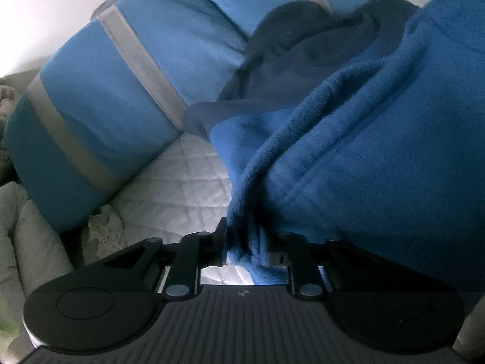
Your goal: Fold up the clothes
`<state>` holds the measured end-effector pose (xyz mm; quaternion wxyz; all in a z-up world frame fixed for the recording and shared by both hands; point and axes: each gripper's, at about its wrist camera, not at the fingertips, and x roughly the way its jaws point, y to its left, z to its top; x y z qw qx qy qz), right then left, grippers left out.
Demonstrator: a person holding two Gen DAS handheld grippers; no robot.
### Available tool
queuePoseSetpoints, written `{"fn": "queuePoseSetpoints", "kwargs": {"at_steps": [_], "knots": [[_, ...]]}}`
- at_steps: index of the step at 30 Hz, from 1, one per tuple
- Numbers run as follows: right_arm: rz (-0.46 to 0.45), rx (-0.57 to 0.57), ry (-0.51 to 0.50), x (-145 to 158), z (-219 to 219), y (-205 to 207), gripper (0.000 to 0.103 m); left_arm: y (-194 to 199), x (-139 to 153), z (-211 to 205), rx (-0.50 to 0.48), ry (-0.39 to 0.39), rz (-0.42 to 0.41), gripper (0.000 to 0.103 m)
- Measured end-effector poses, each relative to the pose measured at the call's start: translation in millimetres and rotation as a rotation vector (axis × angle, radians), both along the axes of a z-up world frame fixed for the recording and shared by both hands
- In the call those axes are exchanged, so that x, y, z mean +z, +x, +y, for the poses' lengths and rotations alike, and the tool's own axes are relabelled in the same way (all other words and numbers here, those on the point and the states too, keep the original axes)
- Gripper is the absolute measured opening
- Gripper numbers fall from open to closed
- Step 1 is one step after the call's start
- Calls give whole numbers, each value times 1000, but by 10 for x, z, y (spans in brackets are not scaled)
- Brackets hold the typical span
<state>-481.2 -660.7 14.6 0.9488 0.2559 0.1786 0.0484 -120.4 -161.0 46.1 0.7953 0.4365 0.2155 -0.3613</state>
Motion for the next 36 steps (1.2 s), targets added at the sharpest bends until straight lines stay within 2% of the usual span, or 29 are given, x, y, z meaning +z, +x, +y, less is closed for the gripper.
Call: {"fn": "queuePoseSetpoints", "kwargs": {"at_steps": [1, 5, 7, 8, 10, 12, 16, 25, 30, 33, 36], "knots": [[0, -6, -6, 32, 18, -7, 18, 27, 22, 23, 28, -15, -8, 41], [12, -38, -37, 184, 100, 0, 18, 149, 163, 198, 98, -110, -4, 46], [32, -58, -59, 246, 139, 30, 17, 208, 255, 364, 98, -191, 33, 58], [39, -61, -65, 263, 153, 50, 17, 240, 288, 460, 90, -234, 68, 60], [51, -67, -74, 286, 171, 80, 17, 320, 329, 645, 79, -320, 158, 71], [66, -73, -74, 289, 170, 106, 17, 443, 306, 802, 86, -417, 278, 74], [91, -87, -68, 265, 175, 144, 17, 683, 164, 961, 79, -566, 471, 74], [148, -105, -19, 224, 122, 226, 17, 1071, -285, 979, 91, -749, 667, 74], [169, -111, -24, 210, 115, 272, 17, 1181, -443, 941, 65, -808, 754, 73], [174, -117, -20, 197, 113, 285, 17, 1236, -486, 907, 50, -839, 823, 62], [170, -128, -13, 182, 120, 290, 17, 1240, -471, 923, 62, -856, 840, 46]]}}
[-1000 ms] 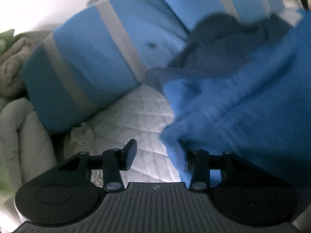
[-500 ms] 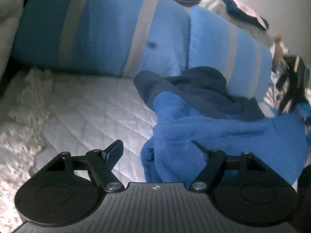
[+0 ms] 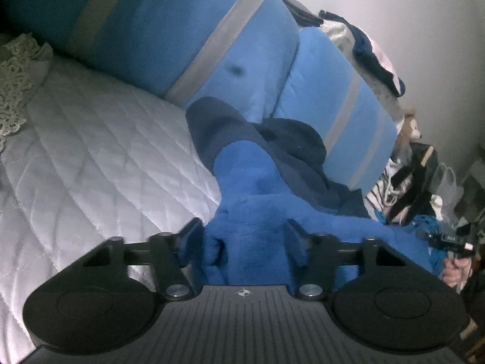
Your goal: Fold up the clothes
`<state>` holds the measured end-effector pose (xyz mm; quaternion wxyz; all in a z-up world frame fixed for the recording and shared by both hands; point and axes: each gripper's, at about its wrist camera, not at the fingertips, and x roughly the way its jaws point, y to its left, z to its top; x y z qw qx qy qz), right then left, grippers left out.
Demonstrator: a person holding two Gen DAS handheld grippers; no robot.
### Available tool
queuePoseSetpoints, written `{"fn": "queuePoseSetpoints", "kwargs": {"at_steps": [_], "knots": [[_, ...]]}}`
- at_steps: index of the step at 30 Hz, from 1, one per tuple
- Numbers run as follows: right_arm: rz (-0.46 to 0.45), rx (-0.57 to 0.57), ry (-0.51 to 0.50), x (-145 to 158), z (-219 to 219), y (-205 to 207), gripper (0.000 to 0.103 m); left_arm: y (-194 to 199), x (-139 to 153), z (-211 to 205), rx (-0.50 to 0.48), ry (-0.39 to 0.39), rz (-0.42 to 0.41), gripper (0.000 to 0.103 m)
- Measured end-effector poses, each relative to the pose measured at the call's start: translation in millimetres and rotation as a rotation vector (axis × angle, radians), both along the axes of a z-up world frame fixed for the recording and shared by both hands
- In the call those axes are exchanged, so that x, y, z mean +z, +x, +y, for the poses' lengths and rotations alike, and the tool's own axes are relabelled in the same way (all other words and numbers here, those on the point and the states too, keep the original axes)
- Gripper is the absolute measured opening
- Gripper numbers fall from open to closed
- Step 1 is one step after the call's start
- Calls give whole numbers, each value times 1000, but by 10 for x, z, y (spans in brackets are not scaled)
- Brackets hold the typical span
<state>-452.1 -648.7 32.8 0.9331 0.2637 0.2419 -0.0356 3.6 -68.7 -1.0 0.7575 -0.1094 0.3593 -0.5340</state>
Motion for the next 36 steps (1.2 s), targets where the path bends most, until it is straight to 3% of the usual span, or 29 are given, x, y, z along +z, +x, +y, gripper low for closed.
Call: {"fn": "queuePoseSetpoints", "kwargs": {"at_steps": [5, 11, 21, 29, 36], "knots": [[-22, -22, 9, 9, 29, -44, 17, -123, 180, 83, 23, 3, -20, 22], [-52, -25, -2, 142, 127, -160, 17, -440, 651, 231, 51, -6, -102, 18], [-190, -1, -21, 595, 362, -604, 15, -1208, 1451, 536, 46, -74, -257, 17], [-297, 2, -27, 907, 523, -1016, 13, -1656, 1802, 757, 40, -134, -334, 15], [-374, 21, -38, 1176, 704, -1545, 12, -2180, 1863, 1147, 30, -204, -369, 14]]}}
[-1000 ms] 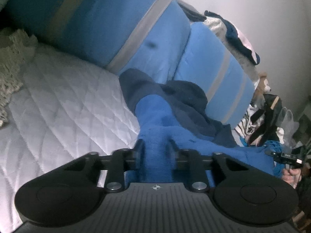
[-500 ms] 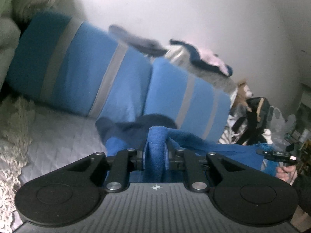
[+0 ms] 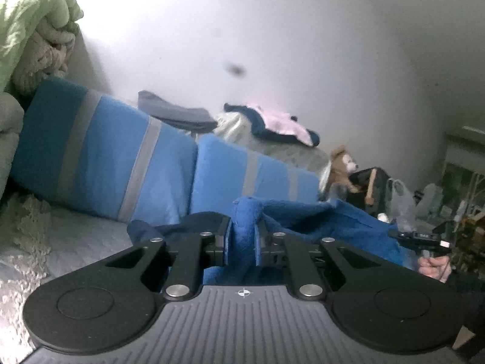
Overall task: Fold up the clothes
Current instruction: 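Lift the hoodie with both tools and stretch it between them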
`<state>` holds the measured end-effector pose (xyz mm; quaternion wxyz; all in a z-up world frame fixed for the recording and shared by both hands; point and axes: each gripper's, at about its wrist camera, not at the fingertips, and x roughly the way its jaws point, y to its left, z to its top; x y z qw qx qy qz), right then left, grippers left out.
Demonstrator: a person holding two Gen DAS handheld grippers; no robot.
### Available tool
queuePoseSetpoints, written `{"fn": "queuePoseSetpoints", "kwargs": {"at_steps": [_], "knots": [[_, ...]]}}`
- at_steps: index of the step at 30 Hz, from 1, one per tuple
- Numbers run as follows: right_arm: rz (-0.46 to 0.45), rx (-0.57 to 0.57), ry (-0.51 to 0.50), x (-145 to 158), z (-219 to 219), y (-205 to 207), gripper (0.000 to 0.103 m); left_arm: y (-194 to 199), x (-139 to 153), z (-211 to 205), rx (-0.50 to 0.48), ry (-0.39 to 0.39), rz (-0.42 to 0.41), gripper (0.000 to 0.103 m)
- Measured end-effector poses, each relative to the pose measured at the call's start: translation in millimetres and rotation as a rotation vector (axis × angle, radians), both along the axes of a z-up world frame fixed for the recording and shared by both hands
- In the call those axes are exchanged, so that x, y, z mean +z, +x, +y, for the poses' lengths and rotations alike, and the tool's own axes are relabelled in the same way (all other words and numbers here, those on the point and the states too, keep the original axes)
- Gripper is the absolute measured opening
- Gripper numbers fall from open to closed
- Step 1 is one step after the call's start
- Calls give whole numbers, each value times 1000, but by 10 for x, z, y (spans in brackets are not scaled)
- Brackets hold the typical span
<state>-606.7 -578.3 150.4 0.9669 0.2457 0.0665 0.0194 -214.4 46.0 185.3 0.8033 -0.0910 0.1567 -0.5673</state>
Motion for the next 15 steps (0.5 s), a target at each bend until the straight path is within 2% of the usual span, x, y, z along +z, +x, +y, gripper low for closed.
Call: {"fn": "queuePoseSetpoints", "kwargs": {"at_steps": [6, 12, 15], "knots": [[-64, -5, 64, 43, 33, -491, 11, -442, 8, 323, -40, -46, -17, 14], [-93, 7, 47, 167, 192, -957, 11, -810, 176, 547, -110, -112, -25, 14], [-75, 10, 37, 192, 241, -1056, 12, -814, 201, 521, -120, -94, -10, 14]]}}
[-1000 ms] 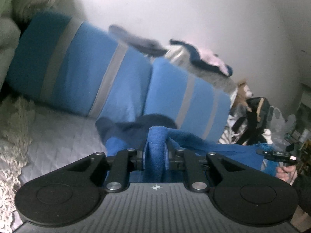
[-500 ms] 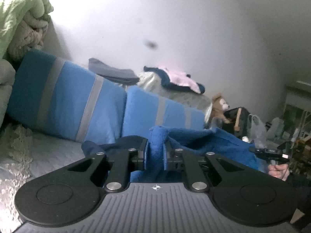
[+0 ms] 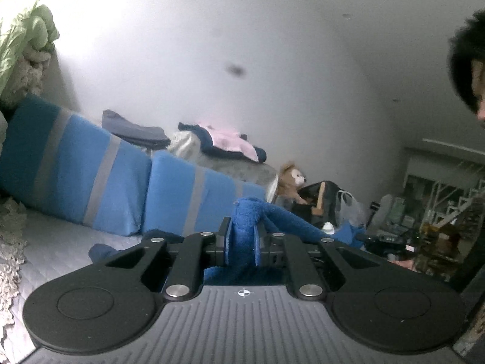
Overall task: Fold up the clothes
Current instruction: 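Lift the hoodie with both tools and stretch it between them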
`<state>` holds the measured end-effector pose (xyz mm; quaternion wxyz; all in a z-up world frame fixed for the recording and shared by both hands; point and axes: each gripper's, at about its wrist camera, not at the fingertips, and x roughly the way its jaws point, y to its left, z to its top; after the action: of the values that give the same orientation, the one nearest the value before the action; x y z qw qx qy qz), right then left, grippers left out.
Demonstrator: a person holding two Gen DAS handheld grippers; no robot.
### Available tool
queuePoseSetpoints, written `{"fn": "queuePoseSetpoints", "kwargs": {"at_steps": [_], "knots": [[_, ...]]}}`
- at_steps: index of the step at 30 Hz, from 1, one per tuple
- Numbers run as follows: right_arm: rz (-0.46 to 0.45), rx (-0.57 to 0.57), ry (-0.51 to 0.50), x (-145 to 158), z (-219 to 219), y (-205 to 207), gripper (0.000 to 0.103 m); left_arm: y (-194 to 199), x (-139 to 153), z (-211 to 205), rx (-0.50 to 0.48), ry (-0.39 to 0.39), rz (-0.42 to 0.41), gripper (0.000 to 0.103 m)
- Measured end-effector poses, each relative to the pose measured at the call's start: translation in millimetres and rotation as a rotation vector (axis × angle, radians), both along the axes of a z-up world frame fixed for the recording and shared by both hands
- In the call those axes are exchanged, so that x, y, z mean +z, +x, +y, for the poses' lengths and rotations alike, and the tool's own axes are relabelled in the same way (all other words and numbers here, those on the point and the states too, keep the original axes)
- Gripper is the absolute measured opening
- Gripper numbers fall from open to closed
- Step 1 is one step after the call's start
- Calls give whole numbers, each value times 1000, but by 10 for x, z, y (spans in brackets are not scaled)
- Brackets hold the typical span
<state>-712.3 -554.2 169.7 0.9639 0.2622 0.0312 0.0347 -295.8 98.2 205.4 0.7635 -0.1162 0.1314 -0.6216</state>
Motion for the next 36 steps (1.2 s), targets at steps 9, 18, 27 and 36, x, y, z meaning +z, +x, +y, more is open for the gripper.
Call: {"fn": "queuePoseSetpoints", "kwargs": {"at_steps": [9, 18, 27, 36], "knots": [[86, -22, 37, -126, -125, 327, 11, 397, -85, -390, 56, 66, 47, 14], [141, -64, -4, -66, -338, 987, 11, 927, -78, -825, 130, 131, 54, 14], [238, -92, -33, -142, -604, 1822, 11, 1539, -318, -1500, 219, 310, 52, 14], [358, -147, -44, -473, -830, 2530, 11, 1943, -697, -2065, 288, 456, 23, 14]]}}
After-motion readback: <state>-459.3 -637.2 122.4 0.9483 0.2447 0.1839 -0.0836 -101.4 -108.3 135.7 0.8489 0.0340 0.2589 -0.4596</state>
